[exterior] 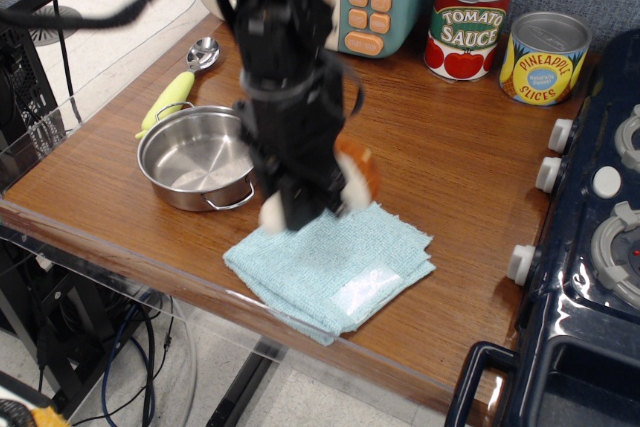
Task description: Place the mushroom on top of the blue rag.
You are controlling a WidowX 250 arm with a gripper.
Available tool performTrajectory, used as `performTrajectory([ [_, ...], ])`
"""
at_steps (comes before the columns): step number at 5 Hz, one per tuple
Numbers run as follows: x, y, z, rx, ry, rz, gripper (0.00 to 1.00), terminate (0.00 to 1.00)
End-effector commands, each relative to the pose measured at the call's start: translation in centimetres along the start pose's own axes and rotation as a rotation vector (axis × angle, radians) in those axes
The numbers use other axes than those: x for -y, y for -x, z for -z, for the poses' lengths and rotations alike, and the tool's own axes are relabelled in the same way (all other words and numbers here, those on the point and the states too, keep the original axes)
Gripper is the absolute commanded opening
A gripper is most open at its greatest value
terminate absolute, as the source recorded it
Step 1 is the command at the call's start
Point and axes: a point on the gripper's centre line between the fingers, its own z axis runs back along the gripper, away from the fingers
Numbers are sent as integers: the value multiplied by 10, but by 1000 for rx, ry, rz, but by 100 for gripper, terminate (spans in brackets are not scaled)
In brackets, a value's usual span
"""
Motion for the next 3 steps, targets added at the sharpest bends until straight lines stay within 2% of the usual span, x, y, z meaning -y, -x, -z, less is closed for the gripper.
performTrajectory([
  [1,-14,10,19,-5,-5,82,0,0],
  [2,-9,10,17,14,-19,81,100,0],
  [3,-6,11,16,19,-30,96,100,0],
])
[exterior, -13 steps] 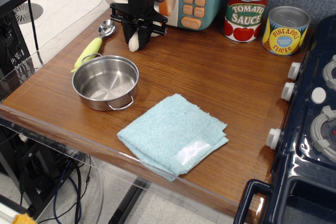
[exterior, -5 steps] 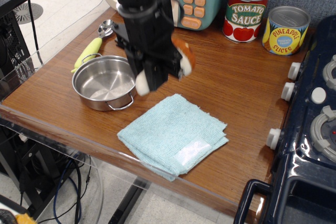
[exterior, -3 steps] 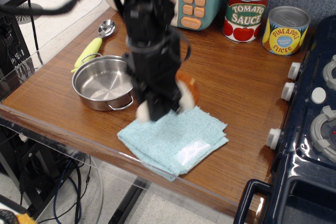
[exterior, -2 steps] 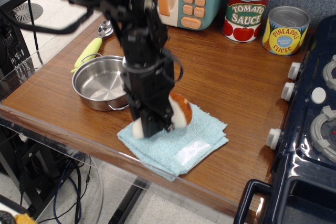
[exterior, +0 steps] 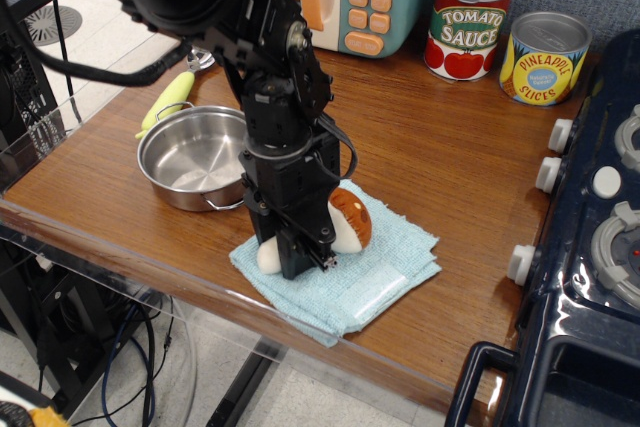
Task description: Place the mushroom on top of the blue rag.
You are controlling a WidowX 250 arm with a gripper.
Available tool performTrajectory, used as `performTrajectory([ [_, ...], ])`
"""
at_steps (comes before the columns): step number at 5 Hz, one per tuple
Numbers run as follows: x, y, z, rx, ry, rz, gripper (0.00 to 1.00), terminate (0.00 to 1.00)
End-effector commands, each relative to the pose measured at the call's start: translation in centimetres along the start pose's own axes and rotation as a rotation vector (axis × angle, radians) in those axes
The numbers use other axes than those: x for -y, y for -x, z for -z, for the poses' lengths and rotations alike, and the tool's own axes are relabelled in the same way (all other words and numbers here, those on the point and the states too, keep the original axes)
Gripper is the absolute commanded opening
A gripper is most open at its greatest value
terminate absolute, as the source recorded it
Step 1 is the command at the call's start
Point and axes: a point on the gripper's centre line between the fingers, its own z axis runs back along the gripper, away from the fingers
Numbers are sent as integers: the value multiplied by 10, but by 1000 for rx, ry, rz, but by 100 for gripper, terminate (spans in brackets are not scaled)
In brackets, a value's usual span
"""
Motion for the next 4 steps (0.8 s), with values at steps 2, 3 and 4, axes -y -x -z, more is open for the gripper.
performTrajectory([
  [2,-14,-1,-36,91,-63,20,100,0],
  [3,-14,-10,-67,151,-67,14,100,0],
  [4,-13,-10,-98,231,-88,6,100,0],
])
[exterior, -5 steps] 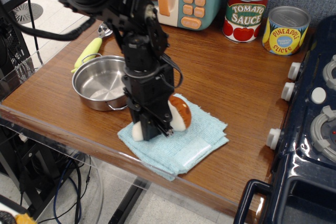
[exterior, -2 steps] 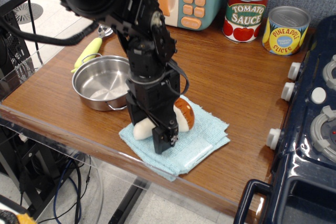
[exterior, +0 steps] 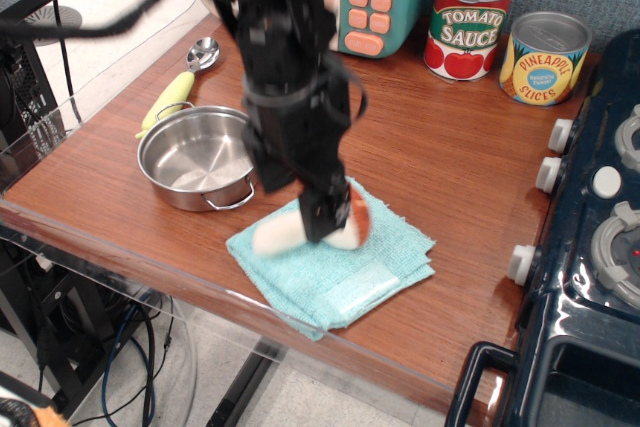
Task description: Place the mushroom on top of the blue rag.
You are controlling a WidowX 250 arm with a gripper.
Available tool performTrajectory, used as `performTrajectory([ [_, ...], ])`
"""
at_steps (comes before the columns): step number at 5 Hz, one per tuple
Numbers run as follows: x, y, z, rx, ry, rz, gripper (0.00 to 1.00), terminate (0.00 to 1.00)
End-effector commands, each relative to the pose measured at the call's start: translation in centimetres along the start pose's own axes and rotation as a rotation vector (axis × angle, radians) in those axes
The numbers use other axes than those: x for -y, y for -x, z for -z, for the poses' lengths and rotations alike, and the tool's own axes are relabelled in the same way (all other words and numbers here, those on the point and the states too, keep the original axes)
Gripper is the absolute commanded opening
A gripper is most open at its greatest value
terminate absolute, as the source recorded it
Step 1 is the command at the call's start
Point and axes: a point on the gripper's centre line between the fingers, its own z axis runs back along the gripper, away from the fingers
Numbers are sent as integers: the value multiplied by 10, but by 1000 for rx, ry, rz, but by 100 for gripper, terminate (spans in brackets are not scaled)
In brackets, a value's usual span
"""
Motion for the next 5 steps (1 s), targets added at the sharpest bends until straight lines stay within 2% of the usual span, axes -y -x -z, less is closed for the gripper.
performTrajectory([
  [1,-17,1,-56,137,-49,-9,100,0],
  [4,-18,1,-59,151,-60,-18,100,0],
  [5,-18,1,-59,151,-60,-18,100,100],
])
